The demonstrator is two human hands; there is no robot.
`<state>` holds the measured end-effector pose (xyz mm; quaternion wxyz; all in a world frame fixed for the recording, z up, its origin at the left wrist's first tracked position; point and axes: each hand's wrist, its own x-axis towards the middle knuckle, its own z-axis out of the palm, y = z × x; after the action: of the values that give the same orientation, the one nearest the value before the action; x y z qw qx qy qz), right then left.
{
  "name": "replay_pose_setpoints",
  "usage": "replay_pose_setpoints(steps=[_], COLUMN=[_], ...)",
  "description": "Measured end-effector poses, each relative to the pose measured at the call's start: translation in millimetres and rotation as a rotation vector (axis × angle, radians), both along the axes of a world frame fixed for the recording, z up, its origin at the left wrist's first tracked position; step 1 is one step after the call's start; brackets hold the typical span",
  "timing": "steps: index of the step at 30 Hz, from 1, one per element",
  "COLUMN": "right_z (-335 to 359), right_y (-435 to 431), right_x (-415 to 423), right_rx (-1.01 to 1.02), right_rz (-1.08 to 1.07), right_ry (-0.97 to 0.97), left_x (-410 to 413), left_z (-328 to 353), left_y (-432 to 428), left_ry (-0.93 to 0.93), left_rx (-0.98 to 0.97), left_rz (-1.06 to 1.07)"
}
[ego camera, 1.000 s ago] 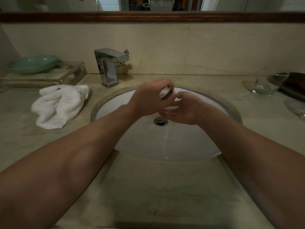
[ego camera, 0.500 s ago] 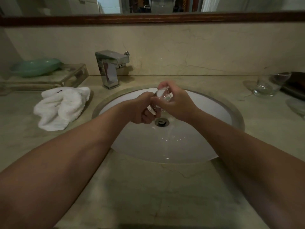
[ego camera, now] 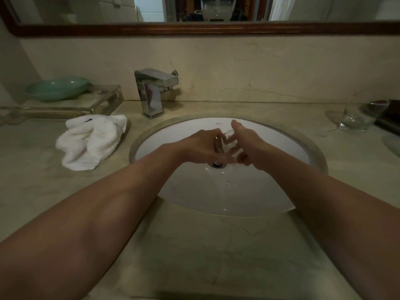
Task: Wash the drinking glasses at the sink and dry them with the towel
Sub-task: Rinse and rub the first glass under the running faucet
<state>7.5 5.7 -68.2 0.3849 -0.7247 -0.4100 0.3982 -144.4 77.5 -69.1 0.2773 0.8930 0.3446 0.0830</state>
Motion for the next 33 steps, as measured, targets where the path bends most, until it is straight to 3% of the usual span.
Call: replay_pose_setpoints(steps=[3,6,9,14,18,21,33], right_z=[-3,-3,-1,5,20,34,47], right_y=[3,11,22,44,76,94,143], right_x=[-5,-4,-6,-13,-23,-33,-48], right_rx=[0.171,0.390,0.478,0.506,0.519,0.537,0.612], right_rz=[0.066,-0.001,-0.017,0.111,0.056,0.155,0.387], right_ry=[-0.110,-0.298,-0.484,-0.481,-0.342,-0.283,-0.417], left_x=[-2,-6,-9,-14,-19,-23,-22], left_z=[-4,-4,-5,-2,0,4,7], left_y=[4,11,17,19,24,28,40], left_ry=[-0.027,-0.202,-0.402,-0.467,-0.499,-0.533,-0.608], left_rx=[-0.044,-0.255,-0.482,-0.585,-0.642,-0.674,-0.773], left_rz=[0.064,0.202,0.401,0.533,0.606,0.631,0.766])
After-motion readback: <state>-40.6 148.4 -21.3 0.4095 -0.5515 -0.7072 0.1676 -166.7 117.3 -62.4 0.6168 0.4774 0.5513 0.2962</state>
